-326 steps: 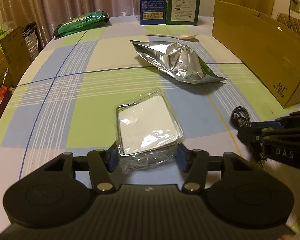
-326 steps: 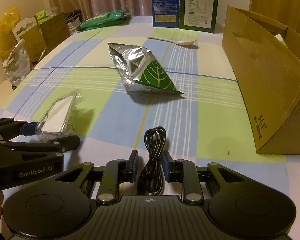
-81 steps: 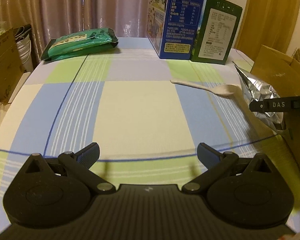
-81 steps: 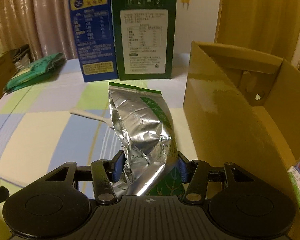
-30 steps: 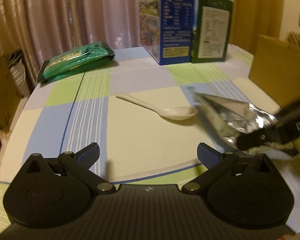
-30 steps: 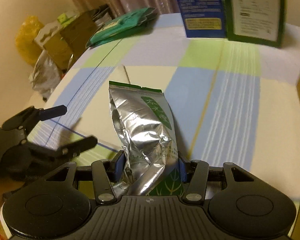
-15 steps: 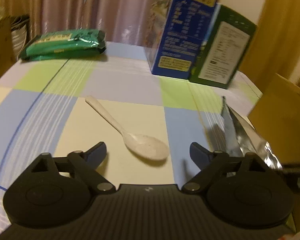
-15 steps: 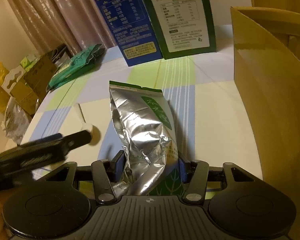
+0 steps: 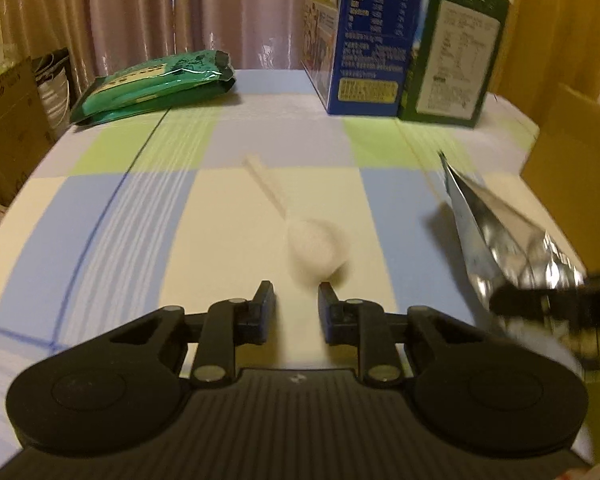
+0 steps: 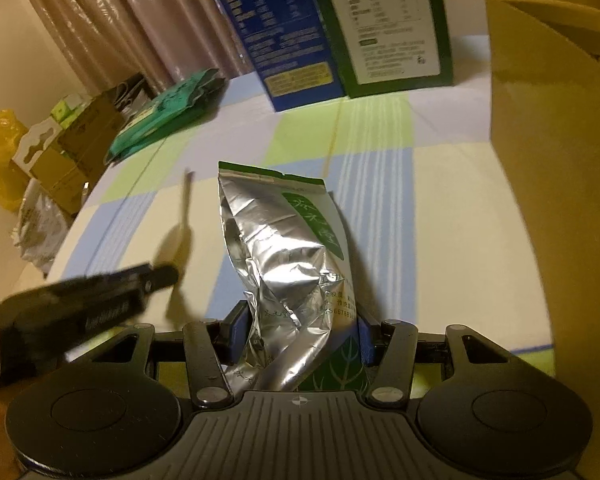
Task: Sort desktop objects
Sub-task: 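Move the left tool over the white plastic spoon, then close the left tool on the white spoon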
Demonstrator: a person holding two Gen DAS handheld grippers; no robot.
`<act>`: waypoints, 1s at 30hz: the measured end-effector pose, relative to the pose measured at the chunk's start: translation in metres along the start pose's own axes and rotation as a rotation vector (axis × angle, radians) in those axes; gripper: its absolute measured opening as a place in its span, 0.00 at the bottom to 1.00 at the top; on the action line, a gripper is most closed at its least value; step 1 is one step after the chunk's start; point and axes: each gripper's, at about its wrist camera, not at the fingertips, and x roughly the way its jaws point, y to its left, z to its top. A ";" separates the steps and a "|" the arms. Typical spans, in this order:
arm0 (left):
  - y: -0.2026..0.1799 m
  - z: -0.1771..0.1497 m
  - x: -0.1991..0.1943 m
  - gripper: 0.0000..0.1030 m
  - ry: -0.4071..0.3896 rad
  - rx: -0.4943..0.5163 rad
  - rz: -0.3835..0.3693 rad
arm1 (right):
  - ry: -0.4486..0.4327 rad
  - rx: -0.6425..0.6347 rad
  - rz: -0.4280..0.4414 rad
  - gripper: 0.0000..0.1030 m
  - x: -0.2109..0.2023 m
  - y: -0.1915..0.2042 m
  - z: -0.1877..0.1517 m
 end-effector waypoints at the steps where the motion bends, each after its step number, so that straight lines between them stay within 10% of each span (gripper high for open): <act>1: 0.000 -0.004 -0.005 0.14 0.008 0.016 0.006 | 0.005 -0.005 0.002 0.48 -0.001 0.003 -0.002; 10: -0.006 0.000 -0.027 0.20 -0.021 -0.002 -0.029 | -0.013 -0.006 -0.003 0.48 -0.024 0.013 -0.015; 16: -0.014 0.018 0.002 0.71 -0.050 -0.085 -0.013 | -0.024 0.020 -0.022 0.48 -0.020 0.005 -0.010; 20: -0.015 0.027 0.025 0.74 -0.059 -0.101 0.000 | -0.040 0.021 -0.022 0.48 -0.006 0.003 -0.001; 30: -0.016 0.018 0.029 0.08 -0.072 -0.036 0.079 | -0.077 -0.009 -0.061 0.48 0.009 -0.004 0.007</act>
